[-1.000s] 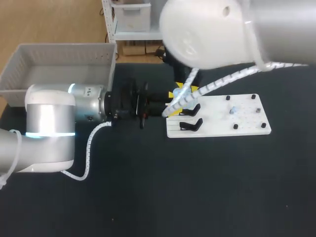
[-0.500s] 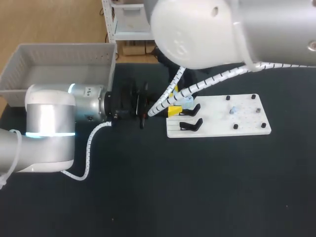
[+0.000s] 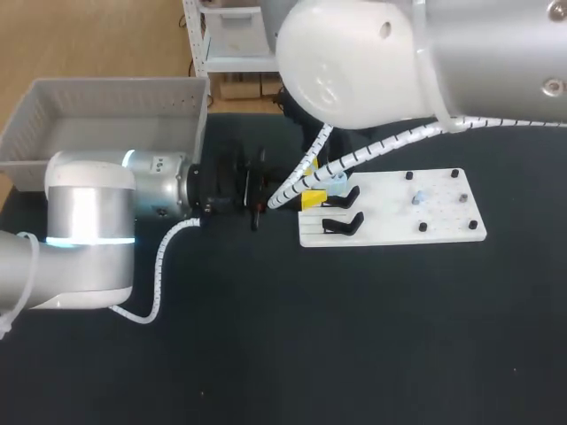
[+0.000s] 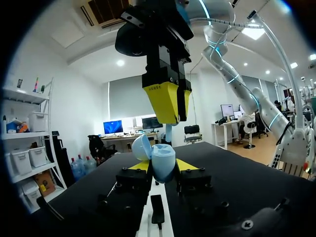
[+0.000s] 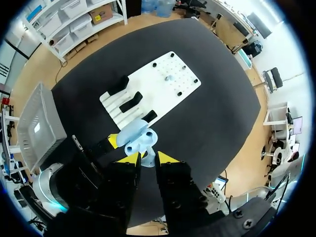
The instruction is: Pick up each earbud case from the left stands, insert the matching earbuds, close the lid, and place the case in the box.
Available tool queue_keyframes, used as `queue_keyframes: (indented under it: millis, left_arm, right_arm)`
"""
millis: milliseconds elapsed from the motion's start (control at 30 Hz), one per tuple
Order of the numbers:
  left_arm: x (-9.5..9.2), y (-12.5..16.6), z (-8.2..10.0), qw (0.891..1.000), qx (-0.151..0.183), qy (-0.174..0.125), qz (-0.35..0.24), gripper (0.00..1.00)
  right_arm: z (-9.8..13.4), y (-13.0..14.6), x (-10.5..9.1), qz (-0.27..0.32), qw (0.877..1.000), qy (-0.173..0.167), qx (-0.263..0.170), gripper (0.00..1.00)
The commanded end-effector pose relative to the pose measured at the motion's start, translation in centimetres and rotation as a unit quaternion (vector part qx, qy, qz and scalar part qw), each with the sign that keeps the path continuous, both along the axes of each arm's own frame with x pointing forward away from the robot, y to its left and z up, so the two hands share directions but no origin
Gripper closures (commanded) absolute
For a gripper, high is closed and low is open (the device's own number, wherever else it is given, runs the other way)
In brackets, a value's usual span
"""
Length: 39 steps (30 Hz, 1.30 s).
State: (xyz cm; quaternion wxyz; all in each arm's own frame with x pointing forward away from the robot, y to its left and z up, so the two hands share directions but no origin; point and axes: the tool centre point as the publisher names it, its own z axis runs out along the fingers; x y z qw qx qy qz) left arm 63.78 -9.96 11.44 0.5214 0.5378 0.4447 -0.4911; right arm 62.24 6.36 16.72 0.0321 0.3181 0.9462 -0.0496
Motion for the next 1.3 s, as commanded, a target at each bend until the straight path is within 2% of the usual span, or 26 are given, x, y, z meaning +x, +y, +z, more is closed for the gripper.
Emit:
queue_keyframes:
  millis: [33, 1300]
  left_arm:
    - [-0.1, 0.0, -0.1, 1.0, -0.001, -0.001, 0.002, 1.0]
    - [-0.1, 0.0, -0.1, 1.0, -0.001, -0.001, 0.002, 1.0]
  right_arm:
    - [-0.3, 0.0, 0.2, -0.001, 1.0, -0.001, 0.001, 1.0]
    - [-1.3, -1.2, 1.3, -0.016, 1.0, -0.004, 0.002, 1.0]
